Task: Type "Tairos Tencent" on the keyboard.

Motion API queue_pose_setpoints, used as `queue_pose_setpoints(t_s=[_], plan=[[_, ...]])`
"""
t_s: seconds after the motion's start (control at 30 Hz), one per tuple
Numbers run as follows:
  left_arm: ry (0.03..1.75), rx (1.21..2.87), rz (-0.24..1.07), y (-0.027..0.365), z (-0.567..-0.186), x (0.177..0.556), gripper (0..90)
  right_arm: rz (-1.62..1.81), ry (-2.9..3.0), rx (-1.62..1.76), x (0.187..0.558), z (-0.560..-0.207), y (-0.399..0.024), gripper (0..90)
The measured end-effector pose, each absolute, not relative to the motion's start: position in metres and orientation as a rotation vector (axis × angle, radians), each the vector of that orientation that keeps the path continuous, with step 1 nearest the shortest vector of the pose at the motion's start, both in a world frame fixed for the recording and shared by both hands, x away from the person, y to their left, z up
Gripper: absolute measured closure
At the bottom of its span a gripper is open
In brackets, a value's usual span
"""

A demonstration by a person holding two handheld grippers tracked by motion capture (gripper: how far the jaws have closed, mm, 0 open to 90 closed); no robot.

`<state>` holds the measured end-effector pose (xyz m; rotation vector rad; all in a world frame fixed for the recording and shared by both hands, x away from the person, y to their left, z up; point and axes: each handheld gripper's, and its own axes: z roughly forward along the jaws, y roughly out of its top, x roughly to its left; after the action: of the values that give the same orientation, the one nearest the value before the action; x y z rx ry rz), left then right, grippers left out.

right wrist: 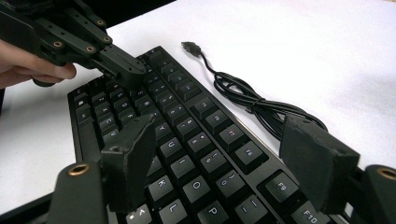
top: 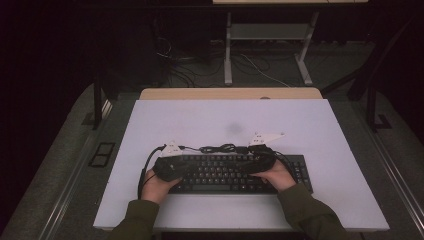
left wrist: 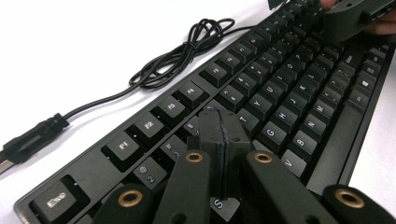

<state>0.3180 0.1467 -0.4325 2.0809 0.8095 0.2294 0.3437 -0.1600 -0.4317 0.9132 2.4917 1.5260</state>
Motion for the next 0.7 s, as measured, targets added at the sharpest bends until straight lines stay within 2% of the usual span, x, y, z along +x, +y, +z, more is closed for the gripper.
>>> queue_pose_setpoints(t_s=[0.7], plan=[[0.820,2.106,0.211,0.1453,-0.4378,0.3189,89.3,1.517,2.493,0.917,0.3437,-0.4322,-0.1600,26.7]])
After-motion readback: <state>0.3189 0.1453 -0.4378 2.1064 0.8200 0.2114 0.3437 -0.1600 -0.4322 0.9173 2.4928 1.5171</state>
